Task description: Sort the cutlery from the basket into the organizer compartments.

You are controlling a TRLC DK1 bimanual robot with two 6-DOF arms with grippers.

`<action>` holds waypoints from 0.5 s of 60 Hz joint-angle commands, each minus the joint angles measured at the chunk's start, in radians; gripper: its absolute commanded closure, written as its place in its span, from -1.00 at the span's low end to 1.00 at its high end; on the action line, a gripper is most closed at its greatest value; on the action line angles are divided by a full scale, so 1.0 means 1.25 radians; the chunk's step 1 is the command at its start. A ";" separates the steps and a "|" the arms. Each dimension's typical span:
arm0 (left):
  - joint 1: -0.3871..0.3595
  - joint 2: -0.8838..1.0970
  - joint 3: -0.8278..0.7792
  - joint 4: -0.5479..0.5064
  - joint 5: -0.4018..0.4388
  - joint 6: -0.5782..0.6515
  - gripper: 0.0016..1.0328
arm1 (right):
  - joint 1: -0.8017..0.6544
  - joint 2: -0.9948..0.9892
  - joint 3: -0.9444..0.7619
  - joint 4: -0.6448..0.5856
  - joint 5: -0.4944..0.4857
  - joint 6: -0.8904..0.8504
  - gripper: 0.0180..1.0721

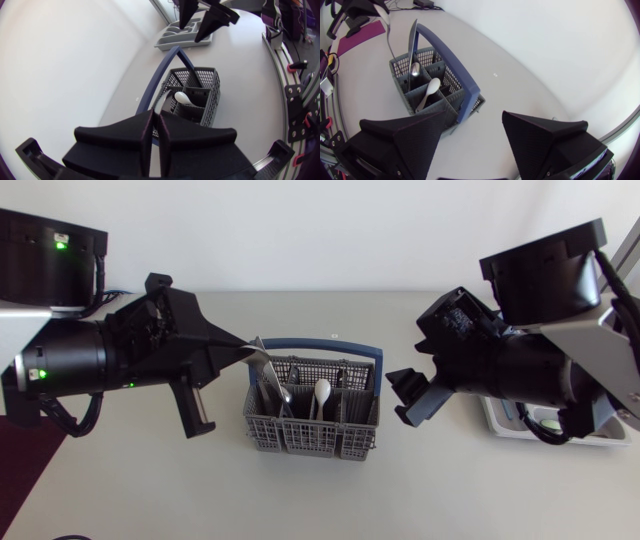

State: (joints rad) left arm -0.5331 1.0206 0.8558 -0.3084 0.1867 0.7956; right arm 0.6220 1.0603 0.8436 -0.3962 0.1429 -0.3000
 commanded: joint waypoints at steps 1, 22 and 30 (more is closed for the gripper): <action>-0.001 -0.013 0.050 -0.009 0.022 -0.096 0.94 | 0.030 -0.014 0.023 0.003 0.007 -0.020 -0.55; 0.025 -0.046 0.214 -0.104 -0.019 -0.228 0.94 | 0.091 -0.060 0.042 0.020 0.004 -0.039 -0.55; 0.017 -0.025 0.243 -0.117 -0.028 -0.312 0.94 | 0.105 -0.075 0.042 0.035 -0.001 -0.042 -0.55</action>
State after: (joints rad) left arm -0.5056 0.9760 1.1240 -0.4465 0.1585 0.4900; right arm 0.7387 0.9794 0.8742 -0.3668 0.1398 -0.3378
